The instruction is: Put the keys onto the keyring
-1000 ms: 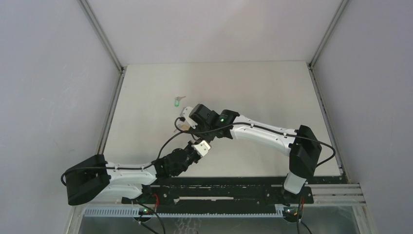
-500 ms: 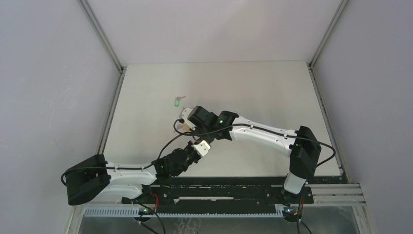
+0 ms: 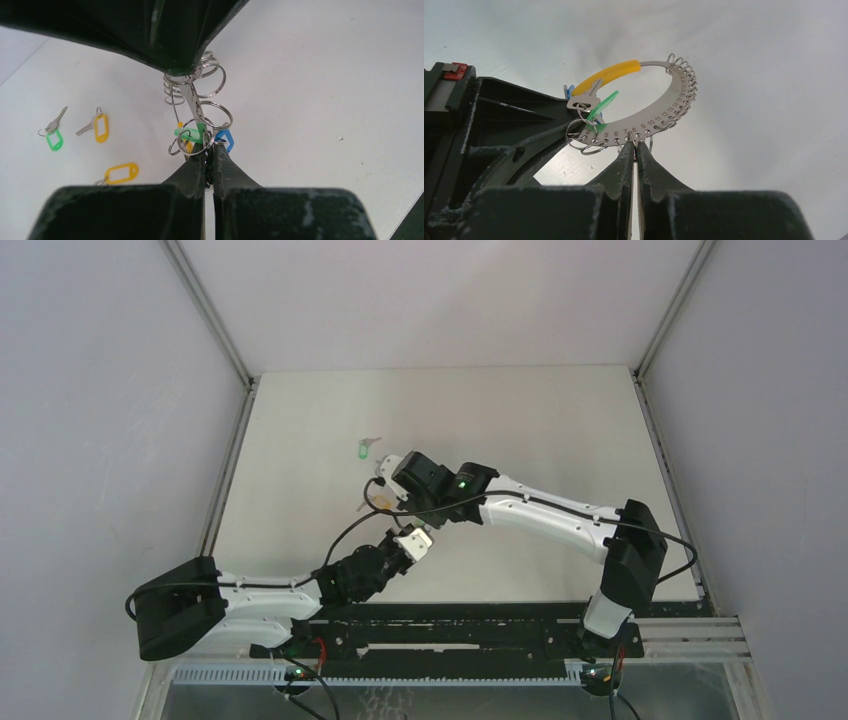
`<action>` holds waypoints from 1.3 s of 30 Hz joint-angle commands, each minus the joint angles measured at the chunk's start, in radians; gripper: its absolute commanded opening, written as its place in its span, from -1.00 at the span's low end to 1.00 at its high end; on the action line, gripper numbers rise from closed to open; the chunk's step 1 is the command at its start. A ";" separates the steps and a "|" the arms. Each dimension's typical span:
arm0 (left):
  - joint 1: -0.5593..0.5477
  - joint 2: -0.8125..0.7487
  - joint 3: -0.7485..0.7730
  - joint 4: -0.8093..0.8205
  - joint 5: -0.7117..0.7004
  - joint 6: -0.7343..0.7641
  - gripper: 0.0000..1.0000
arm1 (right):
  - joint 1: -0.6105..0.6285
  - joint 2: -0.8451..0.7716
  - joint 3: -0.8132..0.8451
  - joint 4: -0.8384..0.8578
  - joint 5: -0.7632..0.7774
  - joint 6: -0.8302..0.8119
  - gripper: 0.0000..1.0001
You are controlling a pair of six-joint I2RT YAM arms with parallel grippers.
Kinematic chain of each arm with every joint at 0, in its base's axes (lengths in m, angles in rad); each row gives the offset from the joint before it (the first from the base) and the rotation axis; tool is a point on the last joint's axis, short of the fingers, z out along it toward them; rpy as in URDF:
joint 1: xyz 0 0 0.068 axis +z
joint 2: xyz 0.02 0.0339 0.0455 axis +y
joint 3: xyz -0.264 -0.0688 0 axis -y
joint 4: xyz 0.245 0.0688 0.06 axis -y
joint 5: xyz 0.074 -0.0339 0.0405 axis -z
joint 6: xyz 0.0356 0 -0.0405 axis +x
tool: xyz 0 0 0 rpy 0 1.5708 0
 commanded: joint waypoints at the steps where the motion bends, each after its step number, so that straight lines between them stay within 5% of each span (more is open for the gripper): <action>1: -0.003 -0.009 0.059 0.071 -0.031 0.008 -1.00 | -0.010 -0.055 0.031 -0.005 -0.015 -0.007 -1.00; 10: -0.002 -0.059 0.036 0.101 -0.004 -0.082 -0.94 | -0.074 -0.211 -0.125 0.202 -0.135 -0.010 -1.00; 25: 0.016 -0.334 -0.154 0.268 0.122 -0.246 0.05 | -0.262 -0.503 -0.585 0.748 -0.623 -0.170 -1.00; 31: 0.163 -0.478 -0.169 0.183 0.280 -0.319 0.13 | -0.349 -0.562 -0.706 0.892 -0.836 -0.255 -1.00; 39: 0.265 -0.386 -0.118 0.189 0.382 -0.333 0.12 | -0.380 -0.475 -0.712 0.909 -0.935 -0.314 -1.00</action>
